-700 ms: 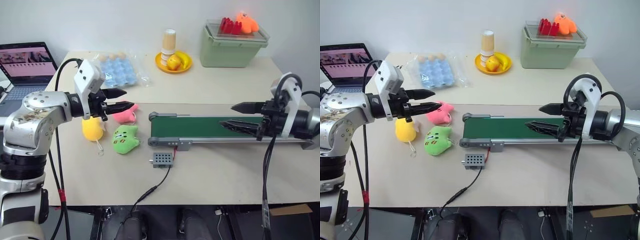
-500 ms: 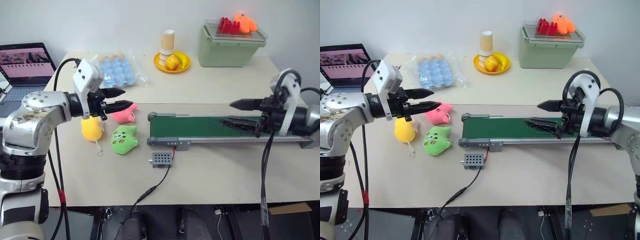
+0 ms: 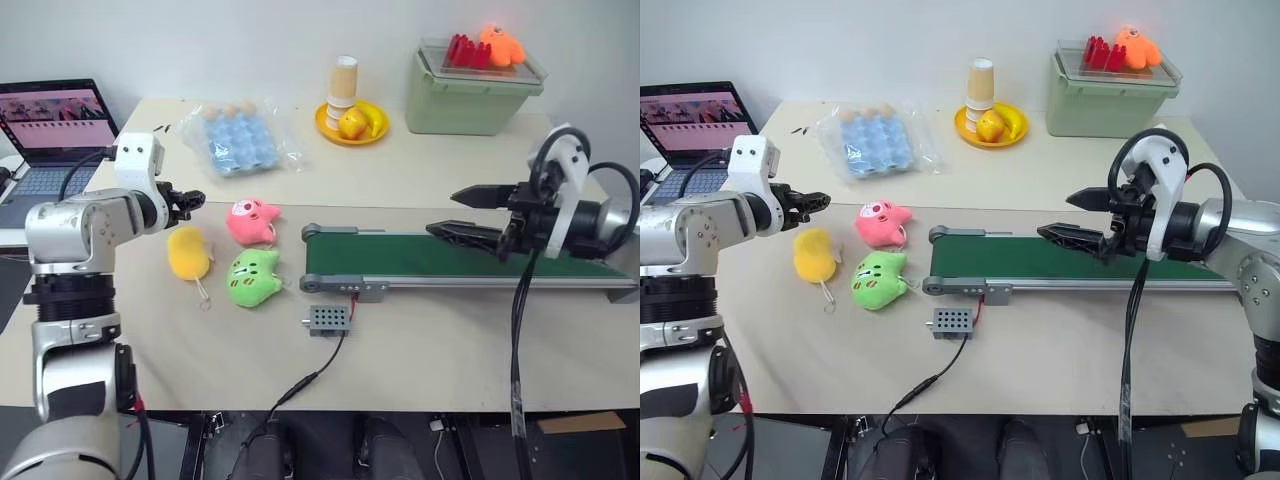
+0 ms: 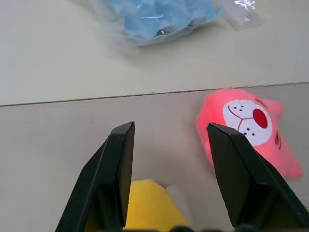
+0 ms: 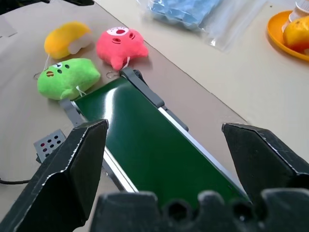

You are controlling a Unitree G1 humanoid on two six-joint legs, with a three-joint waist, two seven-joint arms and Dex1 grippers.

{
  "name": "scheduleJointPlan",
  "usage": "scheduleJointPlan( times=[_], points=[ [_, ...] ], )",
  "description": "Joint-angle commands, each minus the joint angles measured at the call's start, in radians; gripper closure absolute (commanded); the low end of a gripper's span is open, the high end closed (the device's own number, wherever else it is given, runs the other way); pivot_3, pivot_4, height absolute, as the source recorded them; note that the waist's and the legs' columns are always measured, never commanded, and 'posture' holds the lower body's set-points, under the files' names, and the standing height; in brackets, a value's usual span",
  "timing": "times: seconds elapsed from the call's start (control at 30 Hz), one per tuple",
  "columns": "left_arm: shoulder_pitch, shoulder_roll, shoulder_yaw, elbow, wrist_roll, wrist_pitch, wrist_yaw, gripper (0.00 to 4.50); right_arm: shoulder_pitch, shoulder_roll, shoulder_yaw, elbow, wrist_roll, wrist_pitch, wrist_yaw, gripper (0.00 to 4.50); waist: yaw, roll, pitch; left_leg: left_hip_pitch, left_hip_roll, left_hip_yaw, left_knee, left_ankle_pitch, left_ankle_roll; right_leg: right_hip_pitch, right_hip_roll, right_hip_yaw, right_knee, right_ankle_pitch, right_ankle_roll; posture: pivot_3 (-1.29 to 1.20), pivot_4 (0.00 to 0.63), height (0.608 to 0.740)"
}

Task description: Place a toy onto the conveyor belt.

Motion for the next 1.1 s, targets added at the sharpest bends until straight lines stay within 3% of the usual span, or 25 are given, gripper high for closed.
scheduleJointPlan(
  times=[0.03,0.3,0.4,0.53,0.8,1.1],
  points=[
    [-0.043,-0.045,0.044,0.011,0.033,0.03,0.104,1.99,0.006,-0.014,-0.071,-0.036,-0.002,-0.023,-0.014,0.06,-0.002,0.0,0.0,0.0,0.0,0.0,0.0,0.0,0.0,0.0,0.0,0.0,0.001,0.0,0.0,0.0,0.15,0.734],
    [-0.081,-0.077,0.059,0.044,0.087,0.004,0.211,1.99,0.048,-0.007,-0.107,-0.074,0.006,-0.01,-0.047,0.06,-0.006,0.0,0.0,0.002,0.001,0.0,0.0,0.001,-0.002,0.0,0.0,0.001,0.002,0.001,-0.001,0.0,0.15,0.734],
    [-0.097,-0.077,0.066,0.048,0.088,0.0,0.212,1.36,0.043,-0.007,-0.102,-0.068,-0.001,-0.016,-0.055,0.0,-0.004,0.0,0.0,0.002,0.0,0.001,0.0,0.001,-0.002,0.0,0.0,0.0,0.002,0.001,-0.001,0.0,0.15,0.734],
    [-0.108,-0.086,0.089,0.026,0.112,0.052,0.266,0.03,0.042,-0.011,-0.099,-0.06,-0.004,-0.022,-0.054,0.0,-0.003,0.0,0.0,0.002,0.0,0.001,0.0,0.001,-0.002,0.0,0.0,0.0,0.002,0.001,-0.001,0.0,0.15,0.734],
    [-0.089,-0.178,0.177,-0.013,0.162,0.233,0.393,0.03,0.045,-0.01,-0.101,-0.048,-0.018,-0.034,-0.051,0.0,-0.001,0.0,0.0,0.002,0.0,0.0,0.0,0.001,-0.002,0.001,0.0,0.0,0.002,0.001,-0.001,0.0,0.15,0.734],
    [-0.074,-0.236,0.255,0.118,0.184,0.195,0.431,0.03,0.049,-0.016,-0.114,-0.05,-0.031,-0.033,-0.058,0.0,-0.003,0.0,0.0,0.003,0.0,0.001,0.0,0.001,-0.002,0.001,0.0,0.0,0.002,0.001,-0.001,0.0,0.15,0.734]
  ],
)
